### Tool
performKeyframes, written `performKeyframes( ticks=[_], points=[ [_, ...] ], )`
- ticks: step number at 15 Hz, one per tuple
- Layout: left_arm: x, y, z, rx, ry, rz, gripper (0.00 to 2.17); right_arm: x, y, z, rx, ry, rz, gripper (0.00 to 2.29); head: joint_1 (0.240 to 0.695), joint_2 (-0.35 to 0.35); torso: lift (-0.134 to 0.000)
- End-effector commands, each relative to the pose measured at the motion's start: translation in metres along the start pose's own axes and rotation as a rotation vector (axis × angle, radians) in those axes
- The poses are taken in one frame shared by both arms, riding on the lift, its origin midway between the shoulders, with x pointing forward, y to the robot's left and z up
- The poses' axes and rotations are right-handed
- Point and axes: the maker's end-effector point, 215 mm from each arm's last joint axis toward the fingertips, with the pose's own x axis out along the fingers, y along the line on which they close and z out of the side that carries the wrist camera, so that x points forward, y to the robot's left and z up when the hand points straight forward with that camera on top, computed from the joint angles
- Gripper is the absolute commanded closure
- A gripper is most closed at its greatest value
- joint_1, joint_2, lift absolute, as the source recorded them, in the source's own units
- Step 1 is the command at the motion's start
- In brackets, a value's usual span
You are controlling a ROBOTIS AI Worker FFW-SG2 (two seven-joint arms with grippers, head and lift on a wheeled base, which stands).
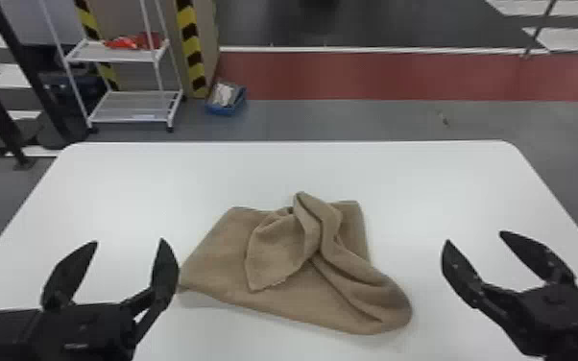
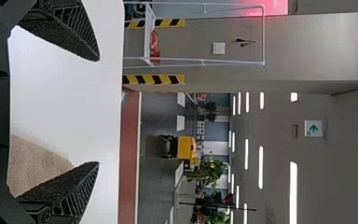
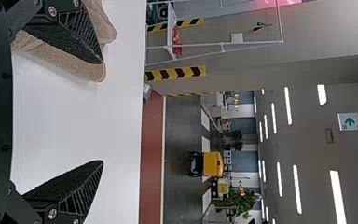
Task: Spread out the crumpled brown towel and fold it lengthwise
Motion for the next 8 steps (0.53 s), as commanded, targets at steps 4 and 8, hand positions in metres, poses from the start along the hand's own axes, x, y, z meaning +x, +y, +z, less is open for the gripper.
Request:
performKeyframes(
  ticks=[4,8],
  points=[
    [0.0004,-0.0002,0.0004,-0.005,-0.001,0.004,0.09,0.0004,0.0000,-0.0003,0.005,-0.001,-0.003,0.12,0.695,0.008,-0.124],
    [-0.0005,-0.0005,0.0001,-0.005,0.000,0.003,0.09,0.0006,0.0008,-0.0003,0.006,-0.001,-0.001,0.12,0.695,0.008,-0.124]
  ],
)
